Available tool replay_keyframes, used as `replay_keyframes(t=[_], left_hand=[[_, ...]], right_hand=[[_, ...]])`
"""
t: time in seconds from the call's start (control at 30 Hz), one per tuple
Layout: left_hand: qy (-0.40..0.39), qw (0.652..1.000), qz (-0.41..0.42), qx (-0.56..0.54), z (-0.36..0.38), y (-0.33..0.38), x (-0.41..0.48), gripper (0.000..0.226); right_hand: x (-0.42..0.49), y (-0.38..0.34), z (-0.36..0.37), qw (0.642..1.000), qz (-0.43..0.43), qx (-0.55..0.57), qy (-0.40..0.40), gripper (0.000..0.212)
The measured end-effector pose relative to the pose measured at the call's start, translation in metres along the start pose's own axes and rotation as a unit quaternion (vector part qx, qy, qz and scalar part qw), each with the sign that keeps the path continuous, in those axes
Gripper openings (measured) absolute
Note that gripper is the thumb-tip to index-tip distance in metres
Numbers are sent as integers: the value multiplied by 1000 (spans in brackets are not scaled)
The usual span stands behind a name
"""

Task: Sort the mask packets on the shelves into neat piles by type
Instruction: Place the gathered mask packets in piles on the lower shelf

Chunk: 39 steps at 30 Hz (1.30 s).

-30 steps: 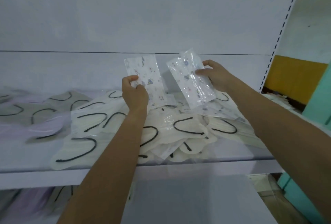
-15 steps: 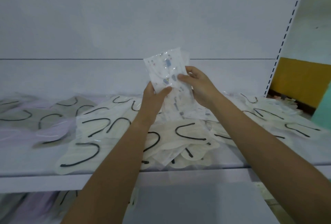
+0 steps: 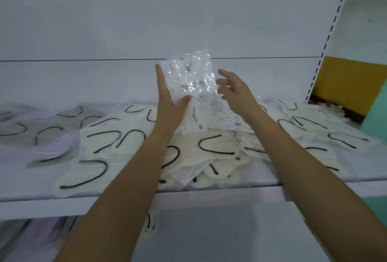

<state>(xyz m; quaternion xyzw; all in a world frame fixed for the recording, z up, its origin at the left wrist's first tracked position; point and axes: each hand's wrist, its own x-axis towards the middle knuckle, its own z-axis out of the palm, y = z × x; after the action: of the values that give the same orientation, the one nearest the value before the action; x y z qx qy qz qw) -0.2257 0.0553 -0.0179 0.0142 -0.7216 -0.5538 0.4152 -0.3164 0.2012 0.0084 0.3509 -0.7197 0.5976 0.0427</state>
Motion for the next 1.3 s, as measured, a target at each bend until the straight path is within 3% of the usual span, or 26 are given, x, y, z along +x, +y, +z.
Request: replay_keyframes(t=[0.1, 0.2, 0.27, 0.33, 0.43, 0.53, 0.57, 0.67, 0.73, 0.83, 0.97, 1.03, 1.13, 1.17, 1.23, 1.3], left_hand=[[98, 995, 19, 33, -4, -1, -1, 81], [146, 989, -9, 16, -4, 1, -4, 66], [152, 988, -19, 8, -4, 2, -5, 63], [153, 988, -19, 6, -4, 0, -6, 63], [166, 986, -16, 2, -5, 1, -7, 64], [190, 982, -3, 3, -5, 3, -6, 63], [193, 981, -2, 5, -5, 2, -6, 63], [186, 982, -1, 22, -6, 1, -5, 61], [164, 985, 5, 48, -6, 0, -5, 55], [79, 995, 5, 54, -2, 2, -5, 43], [-51, 997, 6, 64, 8, 7, -11, 56], [-64, 994, 20, 83, 9, 3, -10, 59], [-15, 996, 27, 87, 5, -1, -7, 61], [5, 996, 31, 81, 3, -1, -6, 64], [28, 996, 45, 74, 2, 0, -5, 72], [32, 995, 58, 74, 1, -1, -4, 76]], right_hand=[[6, 9, -26, 990, 38, -110, 77, 35], [2, 19, -37, 954, 129, -262, -63, 44], [-3, 27, -34, 889, 199, -369, -187, 63], [-5, 31, -34, 858, 228, -407, -216, 73], [-6, 25, -36, 887, 214, -367, -180, 70], [-4, 21, -34, 922, 116, -347, -124, 21], [-4, 17, -33, 941, 86, -316, -86, 15], [-4, 9, -31, 988, 36, -134, 69, 21], [-5, -1, -32, 990, 46, 33, 129, 16], [-5, -6, -29, 977, 83, 162, 108, 12], [-12, -2, 0, 987, 95, 122, 49, 13], [-12, -2, 11, 989, 94, 110, 10, 20], [-2, -5, -5, 978, 138, 154, 29, 21], [-1, -4, -17, 982, 147, 113, 35, 19], [-2, 2, -38, 979, 152, -133, -32, 31], [-6, 10, -48, 895, 198, -357, -179, 54]])
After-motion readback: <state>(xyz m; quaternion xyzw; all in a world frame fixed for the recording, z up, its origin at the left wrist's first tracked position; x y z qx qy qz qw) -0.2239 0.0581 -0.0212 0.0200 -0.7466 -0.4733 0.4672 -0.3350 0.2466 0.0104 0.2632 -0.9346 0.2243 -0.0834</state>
